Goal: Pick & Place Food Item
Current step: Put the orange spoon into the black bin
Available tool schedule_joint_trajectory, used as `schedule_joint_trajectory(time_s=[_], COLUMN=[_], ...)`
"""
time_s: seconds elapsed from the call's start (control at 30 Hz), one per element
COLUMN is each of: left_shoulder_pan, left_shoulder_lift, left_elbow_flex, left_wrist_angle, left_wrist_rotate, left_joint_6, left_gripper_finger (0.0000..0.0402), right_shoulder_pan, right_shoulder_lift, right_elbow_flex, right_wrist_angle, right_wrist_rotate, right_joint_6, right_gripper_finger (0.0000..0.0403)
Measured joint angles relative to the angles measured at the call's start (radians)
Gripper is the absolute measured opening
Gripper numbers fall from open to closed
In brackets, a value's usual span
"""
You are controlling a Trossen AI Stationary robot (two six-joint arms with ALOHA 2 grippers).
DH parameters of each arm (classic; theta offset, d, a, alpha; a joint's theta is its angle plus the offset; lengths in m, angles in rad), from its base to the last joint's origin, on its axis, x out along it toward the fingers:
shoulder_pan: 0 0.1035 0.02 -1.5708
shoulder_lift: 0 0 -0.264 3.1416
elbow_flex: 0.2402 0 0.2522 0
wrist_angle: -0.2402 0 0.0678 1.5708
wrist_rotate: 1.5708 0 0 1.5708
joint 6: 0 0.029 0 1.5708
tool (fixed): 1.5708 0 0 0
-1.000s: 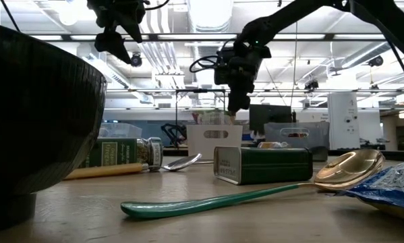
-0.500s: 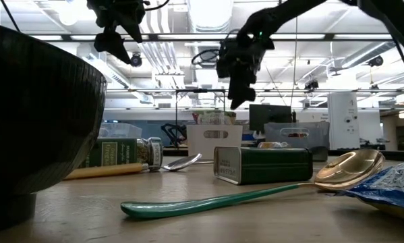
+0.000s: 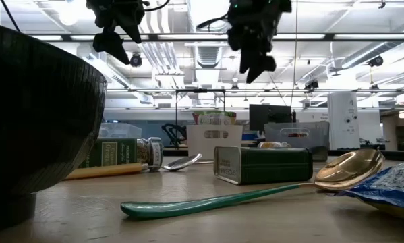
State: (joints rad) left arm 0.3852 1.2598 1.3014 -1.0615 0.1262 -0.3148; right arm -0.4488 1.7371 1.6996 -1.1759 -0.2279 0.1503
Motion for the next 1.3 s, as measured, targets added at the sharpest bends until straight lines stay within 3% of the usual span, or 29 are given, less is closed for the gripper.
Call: schedule_joint_trajectory(time_s=[0.27,0.47,0.83,1.1,1.3], left_shoulder_pan=[0.0,0.0,0.0,0.0,0.0], left_shoulder_lift=[0.0,0.0,0.0,0.0,0.0], left_elbow_flex=[0.0,0.0,0.0,0.0,0.0], left_wrist_angle=[0.0,0.0,0.003,0.011,0.014], left_wrist_rotate=[0.033,0.044,0.044,0.044,0.043], left_joint_6=[0.003,0.003,0.026,0.056,0.081], left_gripper_finger=[0.0387,0.0387,0.0387,0.0387,0.0387], right_shoulder_pan=[0.126,0.302,0.562,0.671,0.734], right_shoulder_lift=[-0.148,-0.223,-0.194,-0.097,-0.026], right_elbow_flex=[-0.192,-0.308,-0.389,-0.395,-0.395], right_wrist_angle=[0.004,0.007,0.013,0.059,0.142], right_wrist_rotate=[0.006,0.084,0.154,0.153,0.137], right_joint_6=[0.293,0.665,1.161,1.322,1.331], right_gripper_finger=[0.0231,0.0231,0.0231,0.0231,0.0231])
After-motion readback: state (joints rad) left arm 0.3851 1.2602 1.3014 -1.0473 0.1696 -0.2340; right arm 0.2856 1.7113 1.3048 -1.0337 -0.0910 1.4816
